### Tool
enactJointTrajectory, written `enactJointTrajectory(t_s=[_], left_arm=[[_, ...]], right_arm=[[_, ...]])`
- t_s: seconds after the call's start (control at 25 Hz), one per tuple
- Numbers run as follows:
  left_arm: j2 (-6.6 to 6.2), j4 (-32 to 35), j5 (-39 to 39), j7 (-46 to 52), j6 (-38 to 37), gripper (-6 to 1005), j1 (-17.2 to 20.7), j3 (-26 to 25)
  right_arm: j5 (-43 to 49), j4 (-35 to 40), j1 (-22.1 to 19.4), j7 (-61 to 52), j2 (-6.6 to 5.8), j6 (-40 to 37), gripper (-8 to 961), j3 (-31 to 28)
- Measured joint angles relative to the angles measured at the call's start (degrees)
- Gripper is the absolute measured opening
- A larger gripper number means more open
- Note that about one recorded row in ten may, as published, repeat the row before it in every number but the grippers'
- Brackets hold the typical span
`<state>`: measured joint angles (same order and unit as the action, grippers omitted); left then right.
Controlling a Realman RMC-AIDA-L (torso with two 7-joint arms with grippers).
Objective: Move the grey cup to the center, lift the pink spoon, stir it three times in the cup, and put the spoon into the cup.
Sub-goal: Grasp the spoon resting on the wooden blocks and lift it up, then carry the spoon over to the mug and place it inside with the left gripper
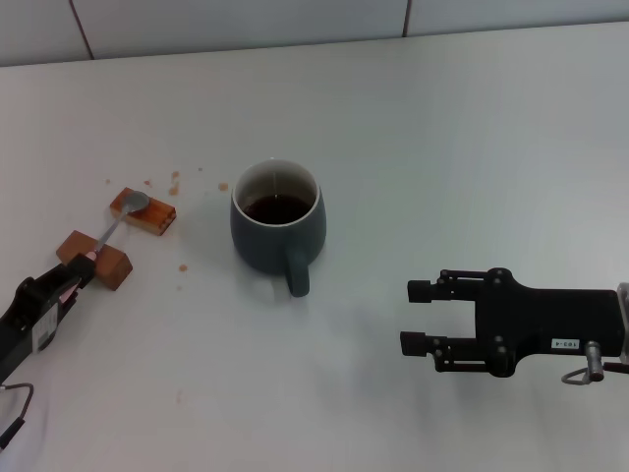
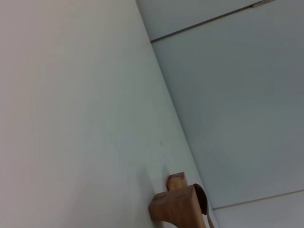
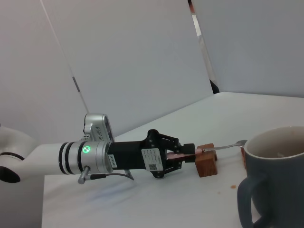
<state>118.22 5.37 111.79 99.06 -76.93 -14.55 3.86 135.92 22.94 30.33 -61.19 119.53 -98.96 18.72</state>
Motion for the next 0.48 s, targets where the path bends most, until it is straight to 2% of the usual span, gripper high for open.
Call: enactJointTrajectory(t_s=[0.08,0.4,0.44,0.48], left_arm=[[0.0,0.1,0.0,-0.8,-0.6,147,0.0,0.1],[-0.06,0.7,0.0,-1.6,-3.3,133,0.2,0.2],[-0.18,6.5,0.0,-1.7,-12.5,133,-0.7,3.1],[-0.18,6.5,0.0,-1.7,-12.5,133,-0.7,3.1]], right_arm=[[0.0,0.0,0.0,0.0,0.0,0.0,701,0.0],[0.1,0.0,0.0,0.0,0.0,0.0,702,0.0],[0.0,0.0,0.0,0.0,0.0,0.0,702,0.0],[0.0,0.0,0.0,0.0,0.0,0.0,702,0.0]])
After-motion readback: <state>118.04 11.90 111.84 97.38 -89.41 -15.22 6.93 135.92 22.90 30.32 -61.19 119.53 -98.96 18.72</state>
